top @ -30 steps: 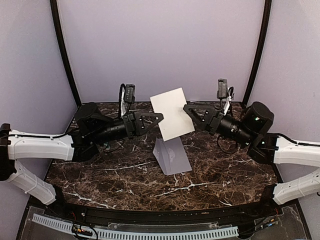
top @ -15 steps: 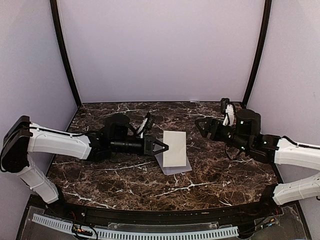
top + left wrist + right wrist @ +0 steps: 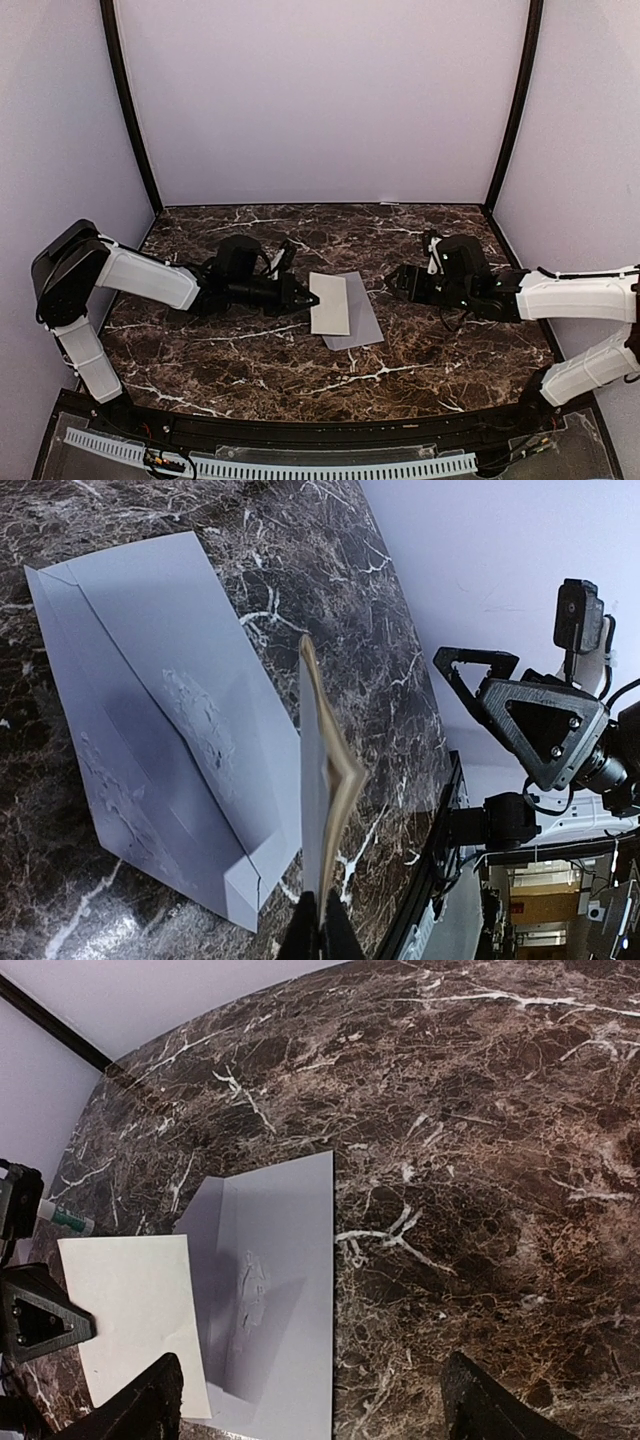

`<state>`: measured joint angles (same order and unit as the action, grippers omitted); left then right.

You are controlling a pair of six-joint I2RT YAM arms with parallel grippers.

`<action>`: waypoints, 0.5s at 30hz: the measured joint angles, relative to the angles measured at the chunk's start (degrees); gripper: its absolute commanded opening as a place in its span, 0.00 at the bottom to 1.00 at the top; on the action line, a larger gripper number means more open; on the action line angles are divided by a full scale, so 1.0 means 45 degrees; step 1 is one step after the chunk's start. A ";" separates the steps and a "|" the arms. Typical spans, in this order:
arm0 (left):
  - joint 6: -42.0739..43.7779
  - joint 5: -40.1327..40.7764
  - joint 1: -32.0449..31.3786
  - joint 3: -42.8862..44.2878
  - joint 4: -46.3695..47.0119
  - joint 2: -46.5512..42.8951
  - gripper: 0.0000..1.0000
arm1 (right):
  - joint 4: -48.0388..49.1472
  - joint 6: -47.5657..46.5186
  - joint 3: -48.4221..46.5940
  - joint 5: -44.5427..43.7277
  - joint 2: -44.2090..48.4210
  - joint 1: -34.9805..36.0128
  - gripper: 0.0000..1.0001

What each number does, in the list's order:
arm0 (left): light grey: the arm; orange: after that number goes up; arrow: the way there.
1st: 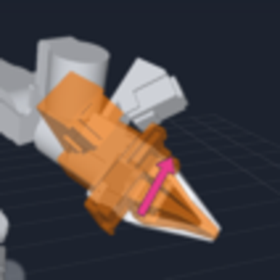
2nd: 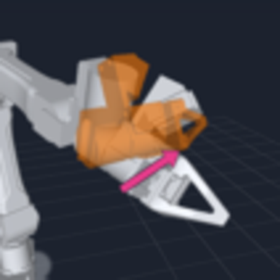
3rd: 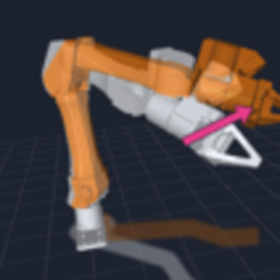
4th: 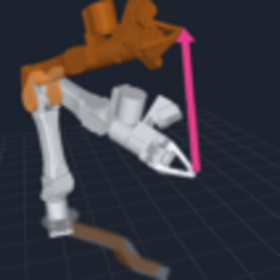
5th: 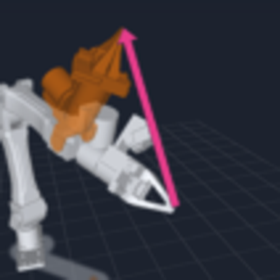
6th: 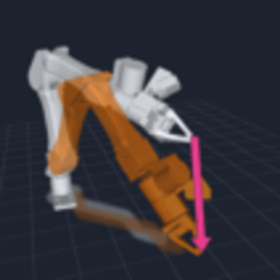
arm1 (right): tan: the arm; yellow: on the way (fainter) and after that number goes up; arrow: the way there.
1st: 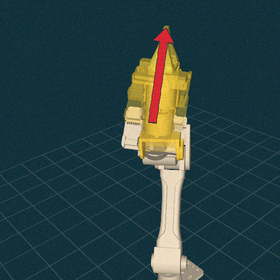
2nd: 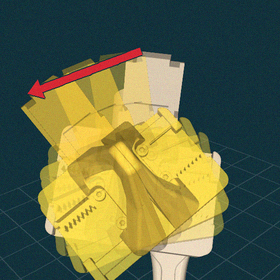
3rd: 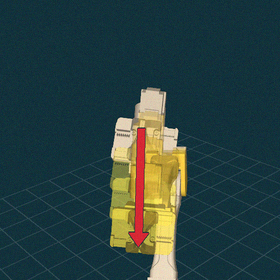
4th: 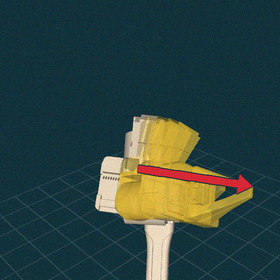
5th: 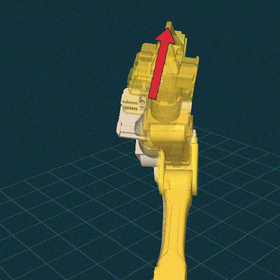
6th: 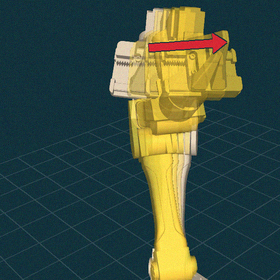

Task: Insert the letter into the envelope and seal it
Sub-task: Place the letter in the envelope.

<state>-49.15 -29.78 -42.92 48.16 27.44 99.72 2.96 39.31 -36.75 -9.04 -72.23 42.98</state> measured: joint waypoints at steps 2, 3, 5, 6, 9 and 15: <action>0.0019 0.0068 0.0010 -0.0053 -0.0049 -0.0015 0.00 | -0.0005 0.0000 -0.0034 0.0121 -0.0306 -0.0005 0.86; 0.0053 0.0117 0.0029 -0.0107 -0.0117 -0.0039 0.00 | -0.0010 0.0000 -0.0063 0.0170 -0.0447 -0.0005 0.85; 0.0131 0.0253 0.0102 -0.0199 -0.0316 -0.0068 0.00 | -0.0019 0.0000 -0.0194 0.0355 -0.0772 -0.0010 0.84; 0.0194 0.0350 0.0151 -0.0214 -0.0486 -0.0068 0.00 | -0.0010 0.0005 -0.0262 0.0447 -0.0933 -0.0019 0.84; 0.0364 0.0602 0.0228 -0.0214 -0.0923 -0.0073 0.00 | -0.0005 0.0015 -0.0335 0.0690 -0.1205 -0.0039 0.83; 0.0588 0.0991 0.0355 -0.0214 -0.1457 -0.0073 0.00 | 0.0044 0.0024 -0.0355 0.1117 -0.1715 -0.0044 0.79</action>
<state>-46.50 -25.32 -41.32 47.20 20.88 99.39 3.16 39.42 -38.35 -4.01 -79.94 42.78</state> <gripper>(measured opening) 0.006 0.805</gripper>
